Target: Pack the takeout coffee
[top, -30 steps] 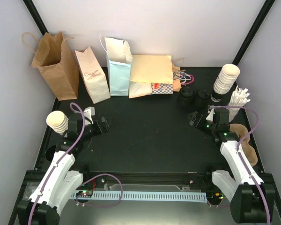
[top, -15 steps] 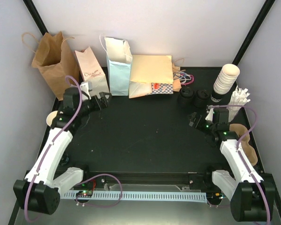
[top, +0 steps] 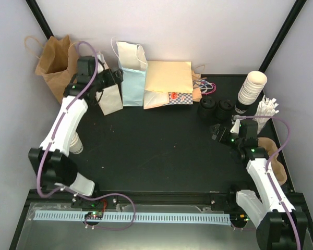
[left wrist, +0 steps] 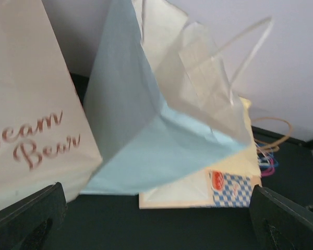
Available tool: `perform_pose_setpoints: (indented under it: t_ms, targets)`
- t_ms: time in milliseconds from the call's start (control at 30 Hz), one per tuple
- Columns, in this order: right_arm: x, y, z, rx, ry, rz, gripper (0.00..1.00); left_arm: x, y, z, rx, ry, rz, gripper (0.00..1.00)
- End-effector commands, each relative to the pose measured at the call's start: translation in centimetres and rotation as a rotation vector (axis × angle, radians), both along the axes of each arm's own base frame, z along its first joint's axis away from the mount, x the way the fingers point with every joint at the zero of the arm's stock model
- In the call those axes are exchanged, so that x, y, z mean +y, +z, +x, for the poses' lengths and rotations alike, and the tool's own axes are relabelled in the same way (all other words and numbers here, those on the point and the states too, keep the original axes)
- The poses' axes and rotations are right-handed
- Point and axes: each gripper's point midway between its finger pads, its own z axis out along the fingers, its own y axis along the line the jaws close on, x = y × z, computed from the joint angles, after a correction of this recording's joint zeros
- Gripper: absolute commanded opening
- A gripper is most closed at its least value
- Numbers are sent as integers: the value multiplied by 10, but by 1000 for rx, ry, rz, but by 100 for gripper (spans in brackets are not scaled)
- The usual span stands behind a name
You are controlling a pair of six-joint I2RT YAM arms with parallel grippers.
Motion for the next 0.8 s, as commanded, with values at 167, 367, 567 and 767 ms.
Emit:
perform_pose_setpoints:
  t_ms: [167, 367, 567, 767]
  targets:
    - [-2, 23, 0, -56, -1, -23, 100, 1, 1, 84, 101, 48, 99, 95]
    - [-3, 21, -2, -49, -10, -20, 100, 1, -11, 123, 115, 79, 121, 85]
    - [-3, 17, -3, -41, -16, -14, 100, 1, -34, 136, 161, 89, 132, 62]
    - [-3, 20, -2, -44, -20, -5, 100, -5, -19, 123, 147, 46, 138, 15]
